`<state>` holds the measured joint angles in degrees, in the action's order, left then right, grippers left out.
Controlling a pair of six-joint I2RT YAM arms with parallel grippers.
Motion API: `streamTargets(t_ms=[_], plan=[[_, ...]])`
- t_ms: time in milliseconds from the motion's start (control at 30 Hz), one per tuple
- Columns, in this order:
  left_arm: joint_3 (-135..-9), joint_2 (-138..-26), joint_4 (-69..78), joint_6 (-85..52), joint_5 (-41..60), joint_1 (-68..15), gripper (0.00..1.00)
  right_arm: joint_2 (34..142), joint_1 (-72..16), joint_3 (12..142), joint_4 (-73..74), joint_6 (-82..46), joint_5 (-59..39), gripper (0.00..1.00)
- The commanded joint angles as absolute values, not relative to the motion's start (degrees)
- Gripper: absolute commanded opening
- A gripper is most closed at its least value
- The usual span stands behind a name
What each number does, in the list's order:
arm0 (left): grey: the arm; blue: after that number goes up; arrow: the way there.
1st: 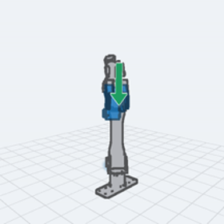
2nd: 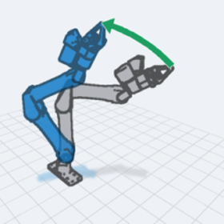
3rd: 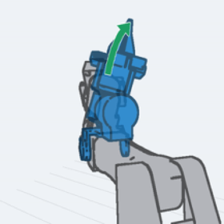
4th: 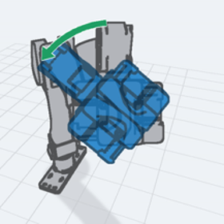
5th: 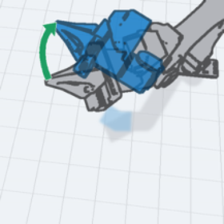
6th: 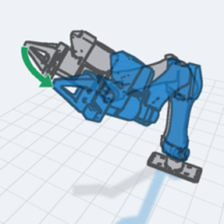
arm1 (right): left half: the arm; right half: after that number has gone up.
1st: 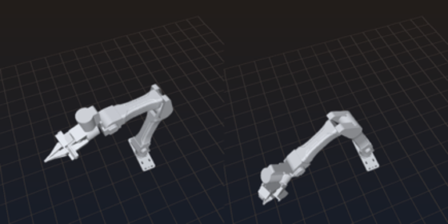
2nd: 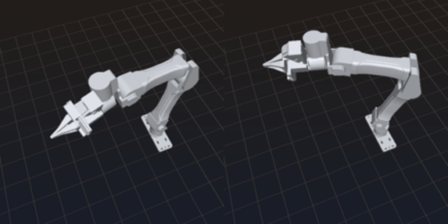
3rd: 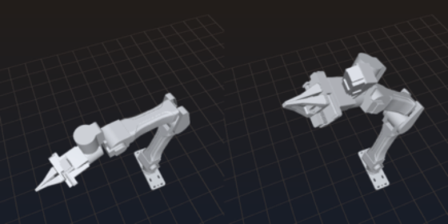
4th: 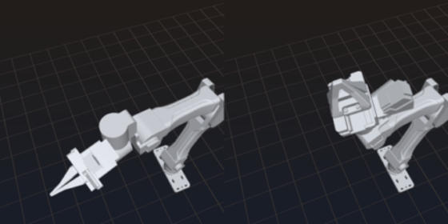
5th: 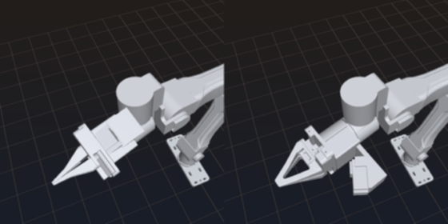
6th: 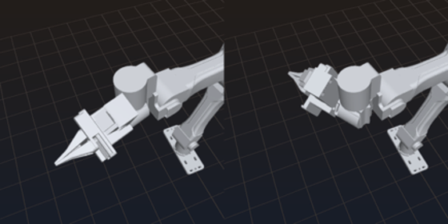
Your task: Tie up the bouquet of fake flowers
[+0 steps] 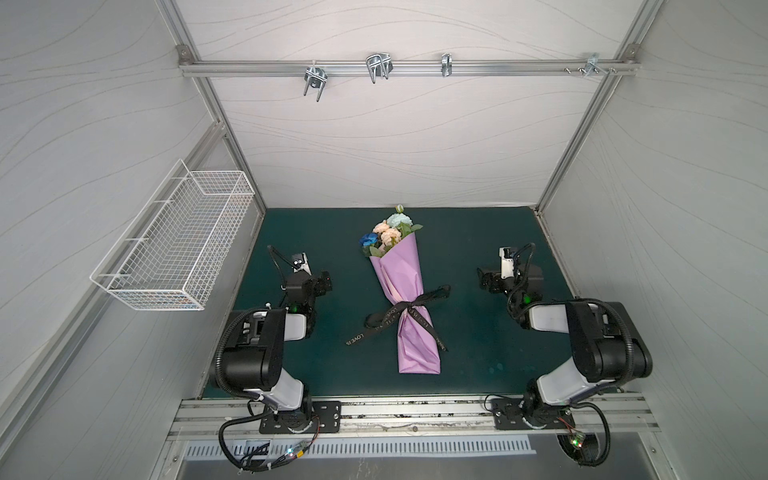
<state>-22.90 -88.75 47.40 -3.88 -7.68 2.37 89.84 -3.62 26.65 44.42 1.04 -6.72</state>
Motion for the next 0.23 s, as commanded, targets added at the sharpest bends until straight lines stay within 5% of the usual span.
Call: streamTargets(t_ms=[0, 200], plan=[[-23.38, -88.84, 49.57, -3.96, -7.59, 2.46, 0.99, 90.18, -3.33, 26.37, 43.73, 1.58, -7.6, 0.99], [-23.32, -88.74, 49.59, -3.99, -7.58, 2.46, 0.99, 90.18, -3.34, 26.36, 43.7, 1.54, -7.56, 0.99]])
